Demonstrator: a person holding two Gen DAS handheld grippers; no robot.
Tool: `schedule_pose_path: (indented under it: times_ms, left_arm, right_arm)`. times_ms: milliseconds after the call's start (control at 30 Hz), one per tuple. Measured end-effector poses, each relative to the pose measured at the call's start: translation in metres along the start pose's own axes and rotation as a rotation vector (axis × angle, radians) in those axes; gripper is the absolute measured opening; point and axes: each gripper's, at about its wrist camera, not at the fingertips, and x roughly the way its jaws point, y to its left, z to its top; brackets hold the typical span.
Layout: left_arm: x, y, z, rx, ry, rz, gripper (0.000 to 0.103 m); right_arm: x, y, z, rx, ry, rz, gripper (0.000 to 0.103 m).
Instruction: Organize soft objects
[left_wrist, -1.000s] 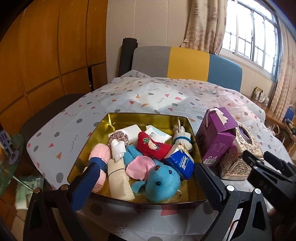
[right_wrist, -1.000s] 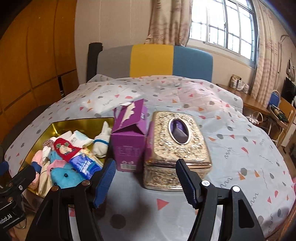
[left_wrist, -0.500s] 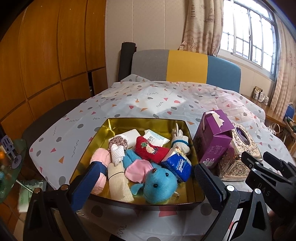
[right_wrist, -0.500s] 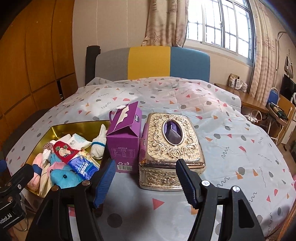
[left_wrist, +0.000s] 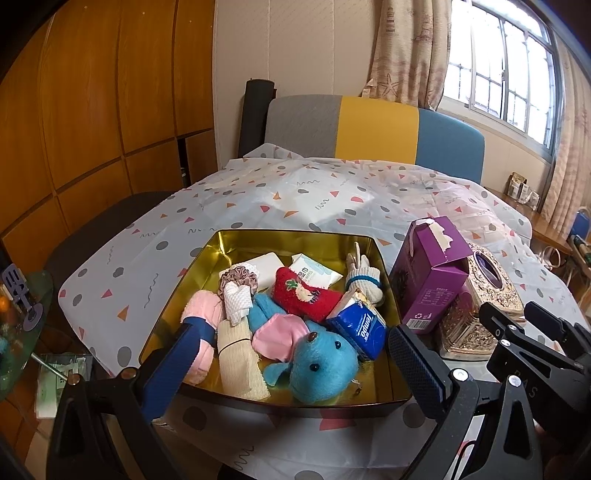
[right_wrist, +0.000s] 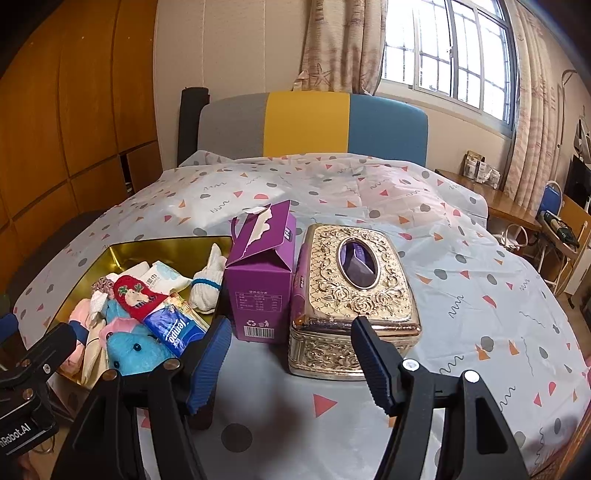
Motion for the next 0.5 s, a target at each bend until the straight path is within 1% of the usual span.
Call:
schedule_pose_path:
  times_ms: [500]
  left_arm:
    - [0.0028, 0.0026, -0.0018, -0.008, 0.012, 0.005, 0.103]
  right_arm:
    - [0.002, 0.0042, -0.0023, -0.008, 0.011, 0.003, 0.068]
